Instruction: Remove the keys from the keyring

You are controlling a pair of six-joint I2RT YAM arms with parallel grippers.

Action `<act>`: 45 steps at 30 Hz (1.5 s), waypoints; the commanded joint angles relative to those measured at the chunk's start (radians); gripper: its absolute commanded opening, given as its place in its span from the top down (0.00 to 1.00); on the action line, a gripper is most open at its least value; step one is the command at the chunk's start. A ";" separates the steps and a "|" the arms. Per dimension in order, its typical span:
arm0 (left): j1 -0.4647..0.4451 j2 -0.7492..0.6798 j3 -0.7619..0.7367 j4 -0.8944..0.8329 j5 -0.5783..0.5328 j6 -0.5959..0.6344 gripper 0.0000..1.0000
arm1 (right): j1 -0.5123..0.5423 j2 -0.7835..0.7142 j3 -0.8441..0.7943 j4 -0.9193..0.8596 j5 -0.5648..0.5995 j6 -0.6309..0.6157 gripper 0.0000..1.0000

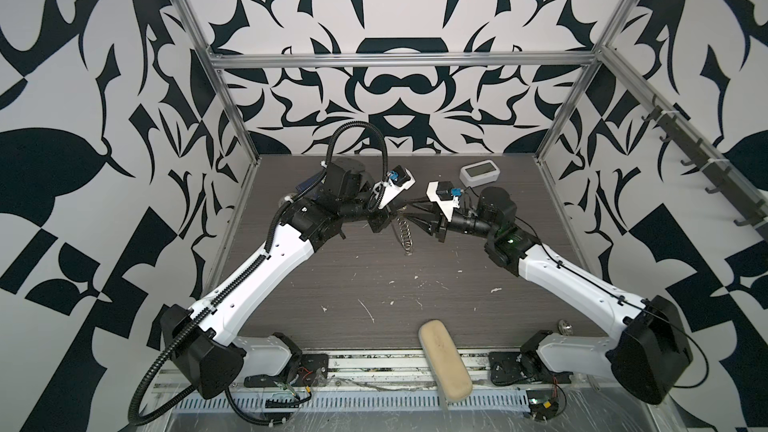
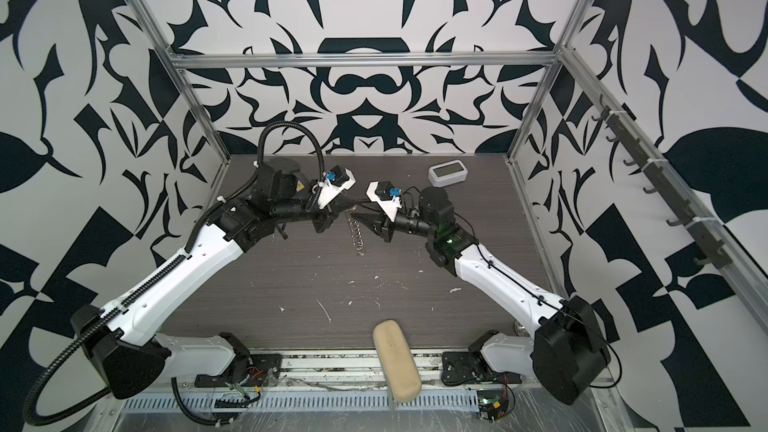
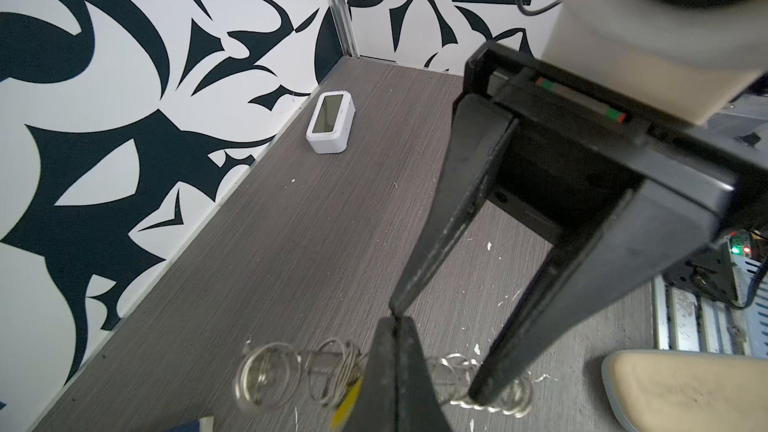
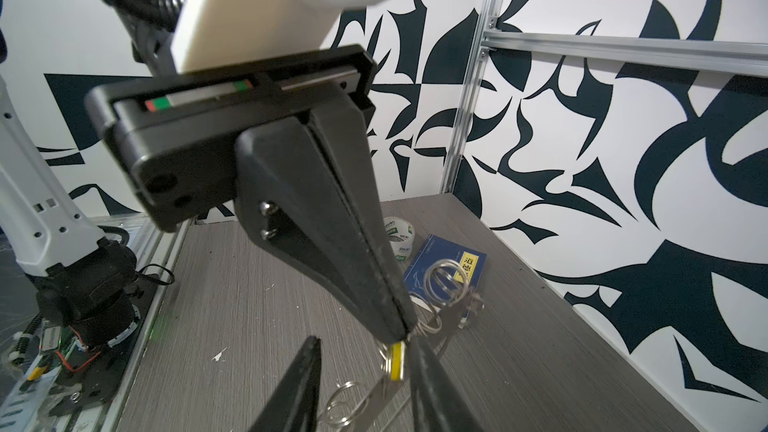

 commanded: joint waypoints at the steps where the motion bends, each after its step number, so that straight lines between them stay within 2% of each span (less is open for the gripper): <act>1: -0.009 -0.030 0.031 0.028 0.039 0.018 1.00 | 0.005 0.012 0.051 0.010 -0.034 -0.004 0.63; 8: -0.012 -0.036 0.030 0.036 0.047 0.015 1.00 | 0.004 0.031 0.059 -0.011 -0.048 -0.003 0.68; 22: -0.014 -0.036 0.034 0.047 0.011 -0.027 1.00 | -0.012 0.036 0.046 -0.025 0.008 0.036 0.65; 26: -0.014 -0.036 0.037 0.045 -0.006 -0.034 1.00 | -0.020 0.022 0.029 -0.027 0.039 0.039 0.56; 31: -0.013 -0.036 0.030 0.043 -0.015 -0.035 1.00 | -0.030 0.001 0.011 -0.033 0.056 0.042 0.55; 39: -0.014 -0.032 0.039 0.044 -0.011 -0.049 1.00 | -0.031 -0.005 0.001 -0.017 0.029 0.042 0.72; 45: -0.014 -0.030 0.045 0.044 -0.017 -0.056 1.00 | -0.031 -0.015 0.000 -0.019 0.006 0.042 0.75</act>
